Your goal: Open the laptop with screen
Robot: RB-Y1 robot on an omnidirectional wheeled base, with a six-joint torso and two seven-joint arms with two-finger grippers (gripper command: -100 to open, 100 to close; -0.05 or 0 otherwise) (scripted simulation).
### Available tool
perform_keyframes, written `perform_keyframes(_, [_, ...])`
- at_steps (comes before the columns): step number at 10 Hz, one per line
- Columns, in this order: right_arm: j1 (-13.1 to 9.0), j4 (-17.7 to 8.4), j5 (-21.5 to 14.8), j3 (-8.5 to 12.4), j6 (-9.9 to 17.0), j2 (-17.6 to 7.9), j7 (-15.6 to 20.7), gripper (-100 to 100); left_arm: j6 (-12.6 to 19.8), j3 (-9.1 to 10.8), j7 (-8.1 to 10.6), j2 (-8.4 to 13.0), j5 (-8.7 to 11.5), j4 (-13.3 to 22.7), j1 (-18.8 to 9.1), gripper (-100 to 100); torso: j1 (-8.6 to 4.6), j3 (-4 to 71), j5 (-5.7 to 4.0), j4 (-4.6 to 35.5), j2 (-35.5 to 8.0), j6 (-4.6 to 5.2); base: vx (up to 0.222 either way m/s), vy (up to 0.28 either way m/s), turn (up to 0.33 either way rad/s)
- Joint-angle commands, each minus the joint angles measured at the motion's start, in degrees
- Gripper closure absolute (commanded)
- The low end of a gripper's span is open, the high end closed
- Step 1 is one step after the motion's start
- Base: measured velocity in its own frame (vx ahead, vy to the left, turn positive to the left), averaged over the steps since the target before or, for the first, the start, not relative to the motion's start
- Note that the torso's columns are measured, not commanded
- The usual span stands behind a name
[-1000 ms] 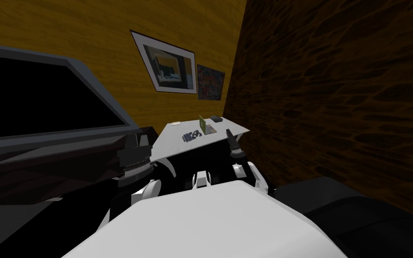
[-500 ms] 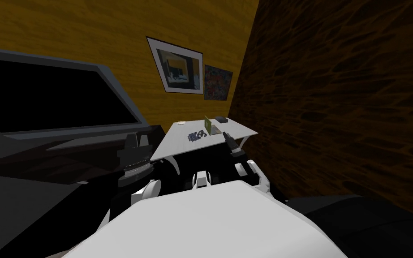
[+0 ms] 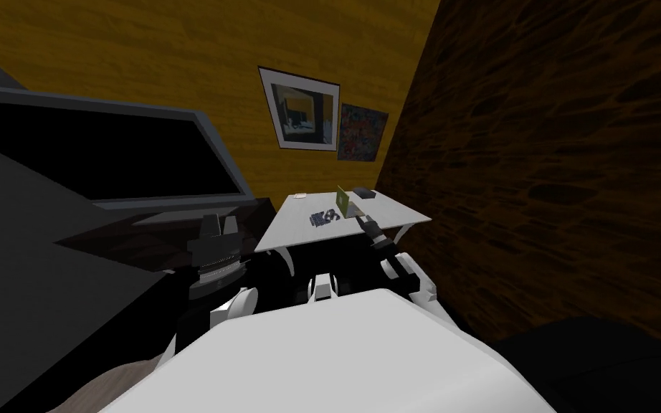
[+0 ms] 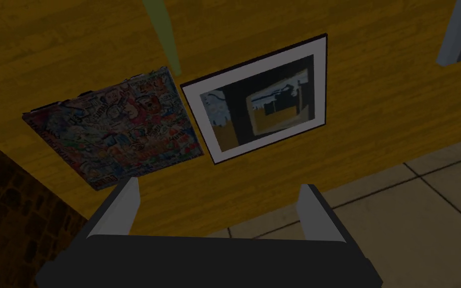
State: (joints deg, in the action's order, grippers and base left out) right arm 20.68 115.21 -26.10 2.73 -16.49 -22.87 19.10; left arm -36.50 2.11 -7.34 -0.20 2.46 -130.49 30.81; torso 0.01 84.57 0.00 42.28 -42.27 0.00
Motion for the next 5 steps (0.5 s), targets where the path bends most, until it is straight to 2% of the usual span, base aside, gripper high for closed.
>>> perform_keyframes(1, [-1.0,-2.6,-4.5,1.0,3.7,-3.6,3.5,-100,0.0,0.0,0.0,0.0,0.0,0.0,0.0,0,0.03,0.0,0.01,0.0,0.0,-0.01,0.037,0.06,0.177])
perform_keyframes(5, [-2.8,-7.4,-10.9,2.6,9.1,-9.5,8.6,-100,0.0,0.0,0.0,0.0,0.0,0.0,0.0,0,-0.04,0.0,-0.01,0.0,0.0,0.0,0.037,0.048,0.189])
